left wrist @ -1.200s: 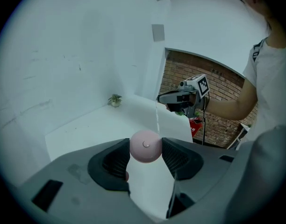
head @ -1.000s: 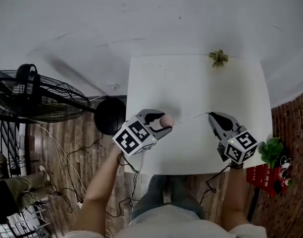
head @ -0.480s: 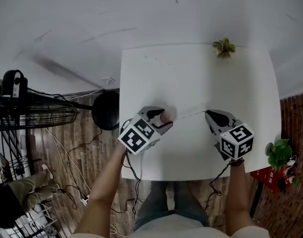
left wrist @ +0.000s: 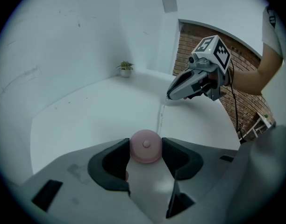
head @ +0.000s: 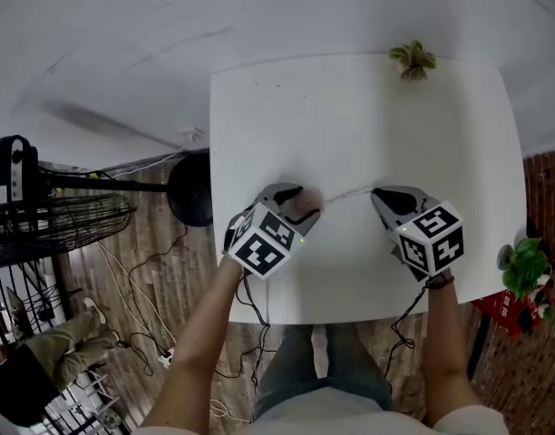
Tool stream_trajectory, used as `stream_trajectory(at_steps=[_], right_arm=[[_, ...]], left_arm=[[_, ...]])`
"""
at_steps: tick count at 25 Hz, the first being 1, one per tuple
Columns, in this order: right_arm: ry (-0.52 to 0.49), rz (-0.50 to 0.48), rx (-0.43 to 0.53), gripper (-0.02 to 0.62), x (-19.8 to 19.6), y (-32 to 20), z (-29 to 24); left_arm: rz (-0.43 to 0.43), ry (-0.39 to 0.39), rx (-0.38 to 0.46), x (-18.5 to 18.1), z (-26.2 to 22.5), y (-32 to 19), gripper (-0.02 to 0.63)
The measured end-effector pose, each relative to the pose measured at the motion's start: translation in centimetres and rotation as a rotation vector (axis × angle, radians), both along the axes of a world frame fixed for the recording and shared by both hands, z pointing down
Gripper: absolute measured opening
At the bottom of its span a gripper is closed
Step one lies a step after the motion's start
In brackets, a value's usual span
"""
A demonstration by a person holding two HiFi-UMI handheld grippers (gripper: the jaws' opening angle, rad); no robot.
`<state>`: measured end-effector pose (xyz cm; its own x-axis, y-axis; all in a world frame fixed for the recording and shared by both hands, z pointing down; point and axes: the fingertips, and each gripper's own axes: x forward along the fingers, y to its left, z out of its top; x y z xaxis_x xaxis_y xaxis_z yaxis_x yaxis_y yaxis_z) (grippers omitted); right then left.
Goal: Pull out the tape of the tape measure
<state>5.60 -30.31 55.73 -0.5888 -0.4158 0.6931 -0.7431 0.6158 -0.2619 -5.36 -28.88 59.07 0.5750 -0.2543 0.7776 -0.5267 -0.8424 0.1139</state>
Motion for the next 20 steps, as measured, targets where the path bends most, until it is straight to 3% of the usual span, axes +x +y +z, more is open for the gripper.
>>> stream_trajectory(at_steps=[9,20], right_arm=[[0.008,-0.003,-0.022,0.013,0.0,0.5,0.9],[-0.009,0.005,-0.024,0.088,-0.2,1.2,0.2]], left_arm=[[0.002,0.025,0.019,0.0,0.1,-0.1,0.215],[-0.026,0.093,0.000,-0.5,-1.1,0.3,0.218]])
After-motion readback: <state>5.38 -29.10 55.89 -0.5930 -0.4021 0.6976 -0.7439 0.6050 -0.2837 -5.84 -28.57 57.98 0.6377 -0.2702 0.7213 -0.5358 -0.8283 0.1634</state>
